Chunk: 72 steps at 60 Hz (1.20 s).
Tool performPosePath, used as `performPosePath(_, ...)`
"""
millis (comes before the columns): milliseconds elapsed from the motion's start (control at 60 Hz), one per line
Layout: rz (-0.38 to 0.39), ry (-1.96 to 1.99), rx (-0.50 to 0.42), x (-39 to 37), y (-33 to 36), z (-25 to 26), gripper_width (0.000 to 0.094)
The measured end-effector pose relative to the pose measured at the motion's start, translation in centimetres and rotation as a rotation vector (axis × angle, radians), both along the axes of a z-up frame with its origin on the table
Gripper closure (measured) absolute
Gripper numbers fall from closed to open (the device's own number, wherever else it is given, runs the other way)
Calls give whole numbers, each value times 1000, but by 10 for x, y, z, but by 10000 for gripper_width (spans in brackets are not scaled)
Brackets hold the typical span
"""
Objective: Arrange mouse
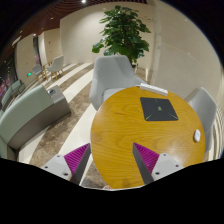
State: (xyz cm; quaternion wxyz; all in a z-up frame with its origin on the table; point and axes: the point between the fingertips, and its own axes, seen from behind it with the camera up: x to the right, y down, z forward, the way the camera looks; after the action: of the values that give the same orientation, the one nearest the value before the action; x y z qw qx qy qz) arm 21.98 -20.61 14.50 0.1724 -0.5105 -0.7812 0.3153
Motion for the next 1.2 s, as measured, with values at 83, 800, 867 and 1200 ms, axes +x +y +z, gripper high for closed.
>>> performPosePath(83, -2, 19, -7, -3, 1, 2, 64)
performPosePath(800, -338, 71, 48, 10, 208, -2, 70)
performPosePath(867, -379, 72, 51, 14, 233, -5, 70)
performPosePath(1200, -529, 77, 90, 18, 359, -14, 71)
